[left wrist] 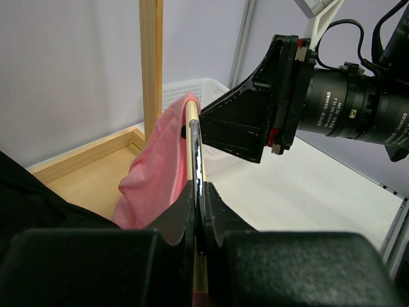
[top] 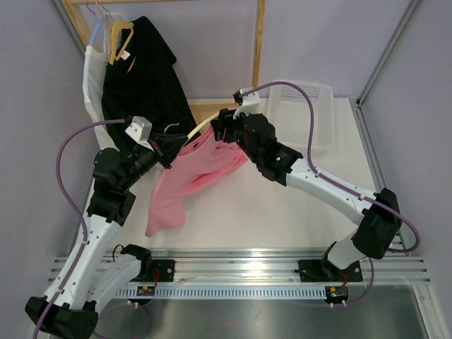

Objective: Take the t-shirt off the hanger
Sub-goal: Remove the tshirt from the hanger

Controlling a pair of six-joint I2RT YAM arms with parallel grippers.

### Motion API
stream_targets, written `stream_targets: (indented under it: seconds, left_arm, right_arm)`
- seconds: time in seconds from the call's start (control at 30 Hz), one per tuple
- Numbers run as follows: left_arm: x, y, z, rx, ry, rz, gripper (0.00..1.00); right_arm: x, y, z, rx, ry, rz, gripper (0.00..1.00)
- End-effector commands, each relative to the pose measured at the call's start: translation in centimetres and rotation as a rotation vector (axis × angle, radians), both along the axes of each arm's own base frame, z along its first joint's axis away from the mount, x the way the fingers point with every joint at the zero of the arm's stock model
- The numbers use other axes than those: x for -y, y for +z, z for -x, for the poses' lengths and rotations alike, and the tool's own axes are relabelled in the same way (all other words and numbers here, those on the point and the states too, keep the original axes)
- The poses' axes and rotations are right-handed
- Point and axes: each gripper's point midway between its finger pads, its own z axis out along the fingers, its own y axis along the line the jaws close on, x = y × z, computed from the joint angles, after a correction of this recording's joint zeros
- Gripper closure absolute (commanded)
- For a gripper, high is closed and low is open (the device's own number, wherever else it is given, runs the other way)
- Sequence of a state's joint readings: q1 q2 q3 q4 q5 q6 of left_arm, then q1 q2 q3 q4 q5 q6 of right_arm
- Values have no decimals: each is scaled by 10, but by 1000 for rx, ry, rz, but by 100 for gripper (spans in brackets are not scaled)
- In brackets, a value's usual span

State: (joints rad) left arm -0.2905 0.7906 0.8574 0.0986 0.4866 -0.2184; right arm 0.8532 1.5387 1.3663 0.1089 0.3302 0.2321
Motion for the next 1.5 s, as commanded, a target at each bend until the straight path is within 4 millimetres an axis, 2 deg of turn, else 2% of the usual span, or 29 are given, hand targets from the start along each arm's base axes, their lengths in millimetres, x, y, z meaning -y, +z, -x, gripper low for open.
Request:
stream_targets:
  seconds: [0.0, 0.2, 0.3, 0.33, 0.43, 0.47, 0.57, 0.83, 1.1, 1.2, 1.33, 1.47]
  left_arm:
    - [0, 29, 12, 115, -17, 25, 100]
    - [1, 28, 12, 117, -18, 24, 100]
    - [2, 28, 14, 116, -30, 21, 100]
    - [3, 28, 14, 117, -33, 20, 100]
    - [2, 27, 13, 120, -30, 15, 100]
    - [3, 26, 13, 118, -32, 14, 100]
    - [6, 23, 14, 124, -51, 3, 100]
    - [14, 20, 19, 136, -97, -19, 100]
    - [13, 23, 23, 148, -98, -17, 100]
    - [10, 26, 25, 149, -79, 1, 100]
    - [5, 37, 33, 185, -62, 29, 100]
    - [5, 45, 50, 217, -98, 33, 100]
  right_arm:
    - [16, 21, -8, 36, -62, -55, 46]
    - [24, 22, -6, 38, -74, -57, 50]
    - [28, 22, -7, 36, -83, -56, 59]
    - [30, 22, -9, 38, -92, -55, 69]
    - [37, 23, -9, 41, -112, -62, 83]
    - [39, 24, -9, 44, -117, -66, 91]
    - [49, 27, -9, 50, -143, -70, 100]
    - [94, 22, -21, 35, -258, -66, 100]
    - [140, 4, -44, -31, -318, -96, 100]
    - [145, -4, -49, -58, -319, -96, 100]
    - [138, -17, -55, -76, -296, -88, 100]
    - [133, -26, -60, -91, -282, -76, 100]
